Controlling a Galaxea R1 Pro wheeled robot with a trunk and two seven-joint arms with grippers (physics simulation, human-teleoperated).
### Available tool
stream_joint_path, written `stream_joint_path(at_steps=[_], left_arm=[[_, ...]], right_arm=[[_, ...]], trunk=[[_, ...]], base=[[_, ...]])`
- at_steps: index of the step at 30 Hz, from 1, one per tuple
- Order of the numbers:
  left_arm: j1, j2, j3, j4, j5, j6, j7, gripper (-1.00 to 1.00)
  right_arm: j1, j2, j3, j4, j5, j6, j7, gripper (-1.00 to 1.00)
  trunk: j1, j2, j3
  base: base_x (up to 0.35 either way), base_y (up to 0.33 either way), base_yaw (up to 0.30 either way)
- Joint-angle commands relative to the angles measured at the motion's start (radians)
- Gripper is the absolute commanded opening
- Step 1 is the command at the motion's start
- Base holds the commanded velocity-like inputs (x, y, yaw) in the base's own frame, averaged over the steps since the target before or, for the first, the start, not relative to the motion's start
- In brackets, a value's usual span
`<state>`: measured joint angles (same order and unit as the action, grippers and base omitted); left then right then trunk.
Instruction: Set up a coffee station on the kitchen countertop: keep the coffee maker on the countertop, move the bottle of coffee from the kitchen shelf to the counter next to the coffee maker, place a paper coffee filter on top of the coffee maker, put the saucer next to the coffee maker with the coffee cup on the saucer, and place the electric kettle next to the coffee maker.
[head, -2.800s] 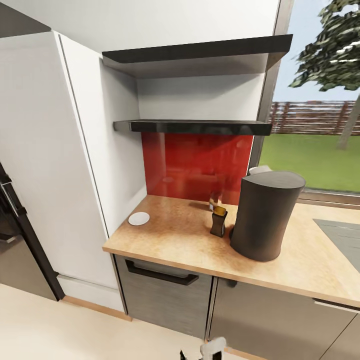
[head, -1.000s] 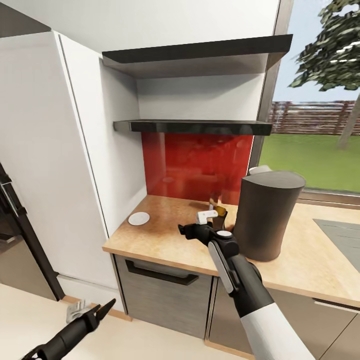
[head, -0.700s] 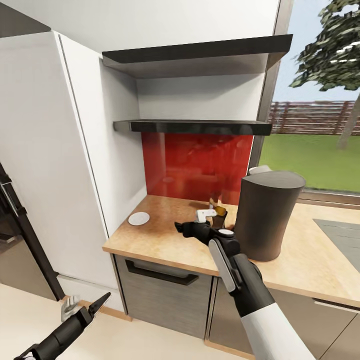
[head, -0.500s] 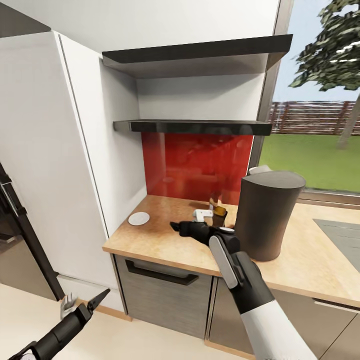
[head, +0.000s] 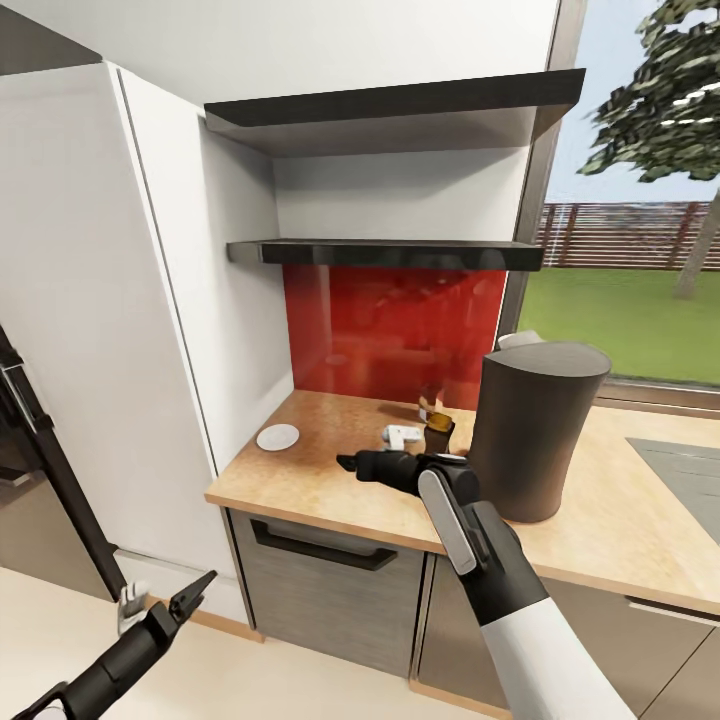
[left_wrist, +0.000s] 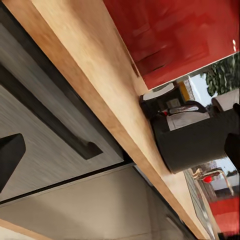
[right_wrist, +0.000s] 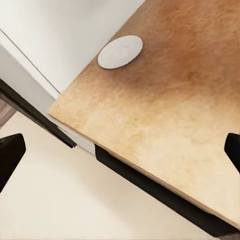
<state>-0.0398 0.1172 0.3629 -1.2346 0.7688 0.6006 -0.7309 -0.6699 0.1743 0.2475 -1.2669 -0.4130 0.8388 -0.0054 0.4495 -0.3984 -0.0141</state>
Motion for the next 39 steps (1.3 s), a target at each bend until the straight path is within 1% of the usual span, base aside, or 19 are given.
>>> stream_joint_path(at_steps=[1,4,9,14,18,23,33,39], left_arm=[[-0.001,0.000,0.001,0.000,0.011,0.009,-0.001,1.00],[-0.002,0.001,0.001,0.000,0.023,0.012,0.001,1.00],[-0.013,0.001,0.000,0.000,0.028,0.016,0.005,1.00],[-0.015,-0.002,-0.002,0.000,0.028,0.026,0.010,1.00],[-0.015,-0.006,-0.003,0.000,0.023,0.043,0.033,1.00],[-0.012,-0.004,-0.002,0.000,0.031,0.050,0.080,1.00],[-0.011,-0.004,-0.003,-0.006,0.033,0.051,0.093,1.00],[-0.008,-0.007,-0.005,-0.037,0.034,0.051,0.094,1.00]], right_arm=[[-0.001,0.000,-0.001,-0.001,-0.001,0.007,-0.001,1.00],[-0.001,0.000,-0.013,-0.001,-0.001,0.015,-0.001,1.00],[0.000,0.000,-0.058,-0.001,0.000,0.019,-0.001,1.00],[0.000,0.000,-0.076,0.000,0.002,0.020,-0.001,1.00],[0.000,0.000,-0.078,0.000,0.002,0.020,-0.001,1.00],[-0.001,0.000,-0.077,0.000,0.002,0.019,-0.001,1.00],[0.000,0.000,-0.077,-0.002,0.002,0.019,0.003,1.00],[0.000,0.000,-0.077,0.000,0.003,0.019,0.004,1.00]], trunk=[[0.001,-0.002,-0.001],[0.001,-0.002,-0.001],[0.001,-0.002,-0.001],[0.001,-0.002,-0.001],[0.001,-0.002,-0.001],[0.001,-0.002,-0.001],[0.001,-0.002,-0.001],[0.001,-0.002,-0.001]], base=[[0.000,0.000,0.000],[0.000,0.000,0.000],[0.000,0.000,0.000],[0.000,0.000,0.000],[0.000,0.000,0.000],[0.000,0.000,0.000],[0.000,0.000,0.000],[0.072,0.000,0.000]])
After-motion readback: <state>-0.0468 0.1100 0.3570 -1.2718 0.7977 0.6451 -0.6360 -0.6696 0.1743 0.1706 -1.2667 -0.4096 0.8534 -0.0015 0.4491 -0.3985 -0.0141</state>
